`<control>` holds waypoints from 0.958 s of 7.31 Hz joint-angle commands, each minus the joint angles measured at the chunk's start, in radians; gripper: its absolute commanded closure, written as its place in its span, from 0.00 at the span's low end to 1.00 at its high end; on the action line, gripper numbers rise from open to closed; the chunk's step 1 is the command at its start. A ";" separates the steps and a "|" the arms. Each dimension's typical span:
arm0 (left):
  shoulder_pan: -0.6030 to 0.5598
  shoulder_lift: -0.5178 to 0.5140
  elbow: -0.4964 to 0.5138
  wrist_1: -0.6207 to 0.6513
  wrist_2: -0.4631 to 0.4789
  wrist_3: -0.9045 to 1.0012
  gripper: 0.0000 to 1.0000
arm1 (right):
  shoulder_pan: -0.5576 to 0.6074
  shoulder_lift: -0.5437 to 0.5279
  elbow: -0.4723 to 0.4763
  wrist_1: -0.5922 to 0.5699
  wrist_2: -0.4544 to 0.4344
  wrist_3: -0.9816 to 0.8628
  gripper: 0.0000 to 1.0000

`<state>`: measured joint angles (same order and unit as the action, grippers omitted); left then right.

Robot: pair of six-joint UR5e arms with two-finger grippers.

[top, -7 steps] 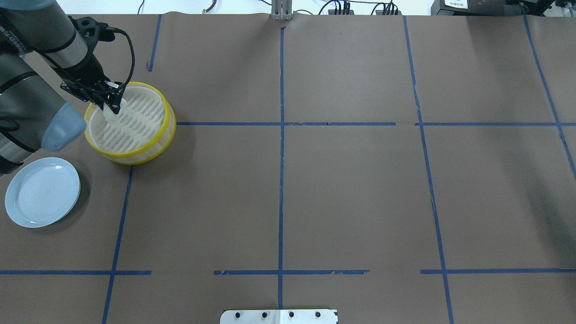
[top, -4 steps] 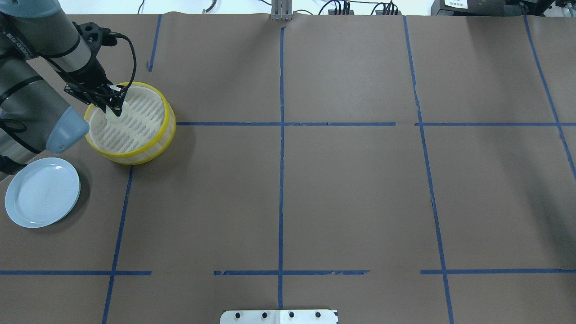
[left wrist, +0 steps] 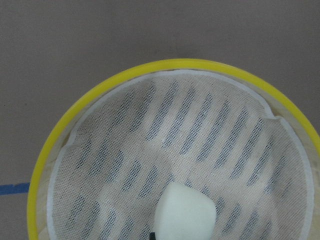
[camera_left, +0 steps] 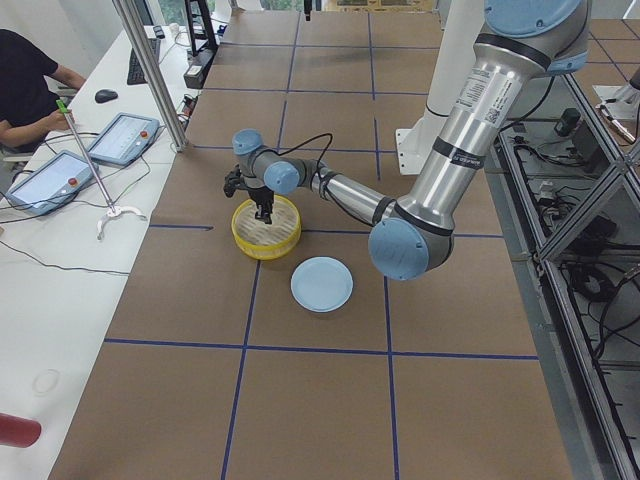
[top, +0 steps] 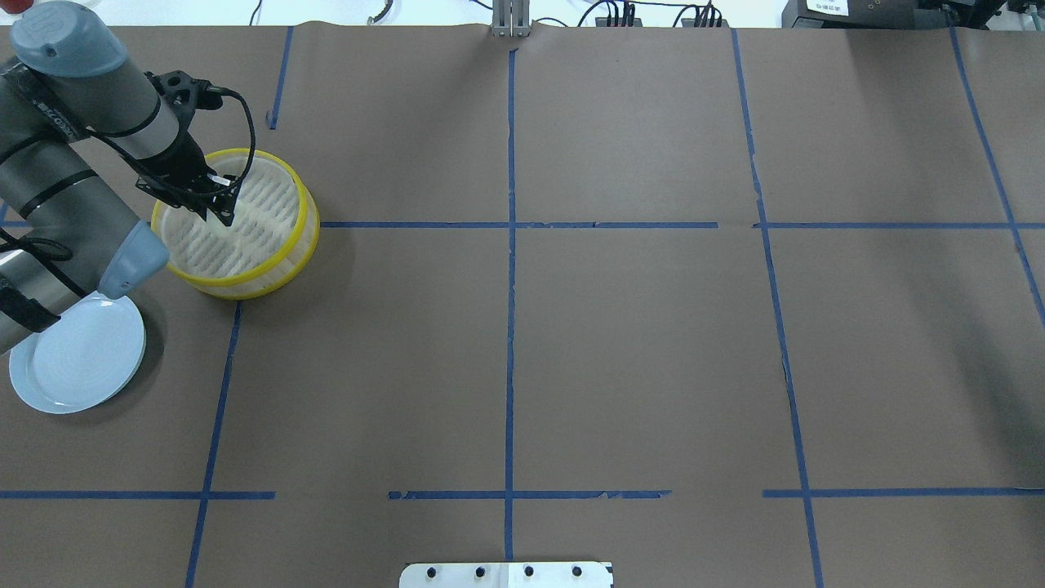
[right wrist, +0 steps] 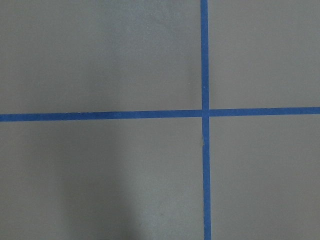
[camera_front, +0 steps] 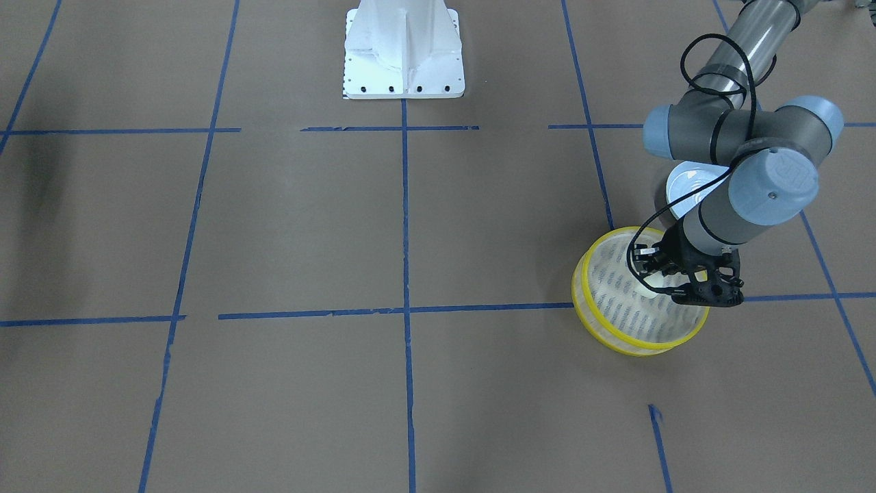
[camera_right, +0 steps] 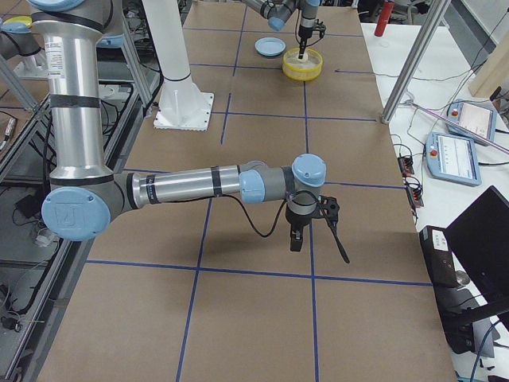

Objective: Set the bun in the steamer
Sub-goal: 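Carry the bun with the left gripper over the yellow steamer, then lower the bun onto the steamer mesh and open the left gripper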

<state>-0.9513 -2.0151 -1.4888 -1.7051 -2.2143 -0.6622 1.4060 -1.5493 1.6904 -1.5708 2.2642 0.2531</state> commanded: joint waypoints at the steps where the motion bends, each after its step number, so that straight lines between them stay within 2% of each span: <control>1: 0.025 0.001 0.011 -0.033 0.027 -0.026 0.68 | 0.001 0.000 0.000 0.000 0.000 0.000 0.00; 2: 0.025 0.001 0.013 -0.034 0.027 -0.025 0.55 | 0.001 0.000 0.000 0.000 0.000 0.000 0.00; 3: 0.025 -0.001 0.012 -0.034 0.027 -0.023 0.02 | 0.001 0.000 0.000 0.000 0.000 0.000 0.00; 7: 0.023 0.001 -0.013 -0.034 0.030 -0.016 0.00 | 0.001 0.000 0.000 0.000 0.000 0.000 0.00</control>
<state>-0.9267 -2.0148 -1.4877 -1.7399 -2.1867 -0.6819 1.4067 -1.5493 1.6904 -1.5708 2.2642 0.2531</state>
